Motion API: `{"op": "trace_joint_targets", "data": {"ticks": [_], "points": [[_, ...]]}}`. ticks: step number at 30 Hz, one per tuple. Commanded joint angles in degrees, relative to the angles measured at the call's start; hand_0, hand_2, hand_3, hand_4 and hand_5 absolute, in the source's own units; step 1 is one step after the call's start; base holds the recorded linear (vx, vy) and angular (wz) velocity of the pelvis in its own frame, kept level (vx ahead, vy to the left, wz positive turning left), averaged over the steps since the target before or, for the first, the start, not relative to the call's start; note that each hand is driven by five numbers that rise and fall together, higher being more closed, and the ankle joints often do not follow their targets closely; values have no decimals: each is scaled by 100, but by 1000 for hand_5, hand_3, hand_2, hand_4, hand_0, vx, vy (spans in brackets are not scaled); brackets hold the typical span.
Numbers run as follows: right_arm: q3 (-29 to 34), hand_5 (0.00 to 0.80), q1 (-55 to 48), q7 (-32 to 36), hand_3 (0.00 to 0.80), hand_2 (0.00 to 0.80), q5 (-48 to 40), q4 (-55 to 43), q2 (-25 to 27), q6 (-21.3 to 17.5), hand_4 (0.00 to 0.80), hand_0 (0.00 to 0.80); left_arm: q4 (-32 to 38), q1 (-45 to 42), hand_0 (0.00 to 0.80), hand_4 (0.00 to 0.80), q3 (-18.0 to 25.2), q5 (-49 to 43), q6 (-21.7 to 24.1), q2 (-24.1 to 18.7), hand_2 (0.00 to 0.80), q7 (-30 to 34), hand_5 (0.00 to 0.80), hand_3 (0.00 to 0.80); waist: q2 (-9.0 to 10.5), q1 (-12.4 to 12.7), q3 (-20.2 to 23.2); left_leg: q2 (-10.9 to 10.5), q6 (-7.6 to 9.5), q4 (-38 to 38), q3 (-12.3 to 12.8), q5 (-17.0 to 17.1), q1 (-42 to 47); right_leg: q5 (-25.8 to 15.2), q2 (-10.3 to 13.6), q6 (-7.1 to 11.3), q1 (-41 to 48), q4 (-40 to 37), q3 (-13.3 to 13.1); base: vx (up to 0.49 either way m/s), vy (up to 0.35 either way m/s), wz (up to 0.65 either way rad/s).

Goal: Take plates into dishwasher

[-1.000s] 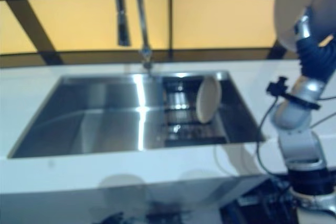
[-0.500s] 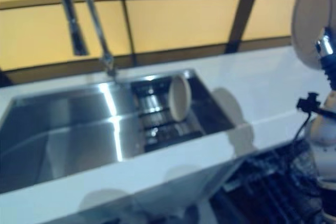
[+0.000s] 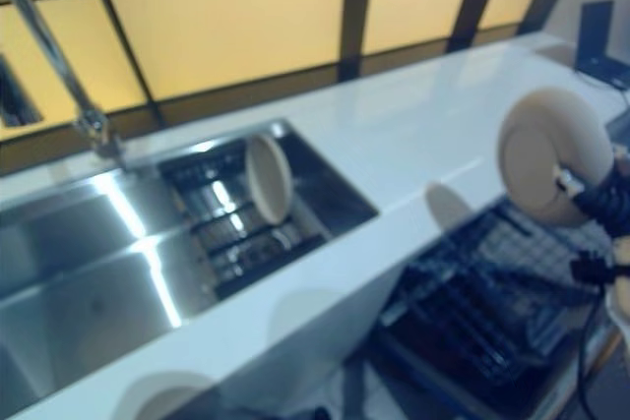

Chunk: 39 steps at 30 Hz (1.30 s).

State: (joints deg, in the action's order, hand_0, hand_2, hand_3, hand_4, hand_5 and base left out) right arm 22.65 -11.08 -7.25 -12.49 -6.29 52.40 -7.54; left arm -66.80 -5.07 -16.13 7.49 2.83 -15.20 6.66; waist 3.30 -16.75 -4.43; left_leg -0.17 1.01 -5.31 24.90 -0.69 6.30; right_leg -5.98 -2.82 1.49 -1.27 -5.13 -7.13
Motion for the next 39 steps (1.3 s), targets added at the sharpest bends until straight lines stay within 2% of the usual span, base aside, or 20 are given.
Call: {"op": "trace_joint_targets", "data": {"ticks": [1, 7, 17, 21, 29, 37, 39], "points": [[605, 800, 383, 135, 800, 800, -145, 239, 160, -203, 800, 800, -139, 631, 0, 0, 157, -64, 309, -338, 0, -66, 0, 0, -101, 48, -167, -102, 525, 31, -303, -658, 104, 473, -125, 181, 37, 276, -6, 7, -39, -19], [637, 800, 248, 95, 800, 800, -49, 758, 73, -179, 800, 800, -65, 717, 0, 0, 120, -102, 318, -373, 0, -24, 0, 0, -128, -49, -313, -81, 506, 32, -288, -626, 26, 541, -160, 169, -111, 446, -81, -2, -38, -12], [529, 800, 76, 359, 800, 800, 568, 1290, 33, -42, 800, 800, 93, 798, 0, 0, 84, -221, 226, -380, 0, 60, 0, 0, -201, -75, -433, -92, 425, 32, -406, -589, -10, 624, -132, 124, -158, 514, 18, 11, -34, 0], [273, 800, 244, 349, 800, 800, 723, 1423, 134, 198, 800, 800, 159, 829, 0, 0, 44, -248, 207, -390, 0, 58, 0, 0, -221, -23, -505, -82, 382, 31, -458, -568, -57, 607, -122, 106, -161, 455, 65, 9, -40, 1], [-73, 800, 492, 499, 800, 800, 1175, 1493, 192, 482, 800, 800, 291, 888, 0, 0, 29, -347, 136, -410, 0, 107, 0, 0, -238, 74, -574, -80, 336, 31, -516, -531, -120, 592, -106, 78, -173, 400, 113, 8, -32, 4], [-682, 800, 866, 736, 800, 800, 1607, 1601, 215, 767, 800, 800, 374, 943, 0, 0, -65, -448, 119, -414, 0, 127, 0, 0, -259, 213, -598, -74, 297, 31, -631, -518, -138, 620, -83, 43, -126, 352, 218, 9, -47, 5], [-822, 800, 991, 759, 800, 800, 1650, 1631, 201, 838, 800, 800, 406, 952, 0, 0, -68, -480, 111, -417, 0, 147, 0, 0, -243, 250, -605, -72, 306, 31, -592, -478, -165, 585, -82, 9, -143, 335, 237, -26, -66, 2]]}}
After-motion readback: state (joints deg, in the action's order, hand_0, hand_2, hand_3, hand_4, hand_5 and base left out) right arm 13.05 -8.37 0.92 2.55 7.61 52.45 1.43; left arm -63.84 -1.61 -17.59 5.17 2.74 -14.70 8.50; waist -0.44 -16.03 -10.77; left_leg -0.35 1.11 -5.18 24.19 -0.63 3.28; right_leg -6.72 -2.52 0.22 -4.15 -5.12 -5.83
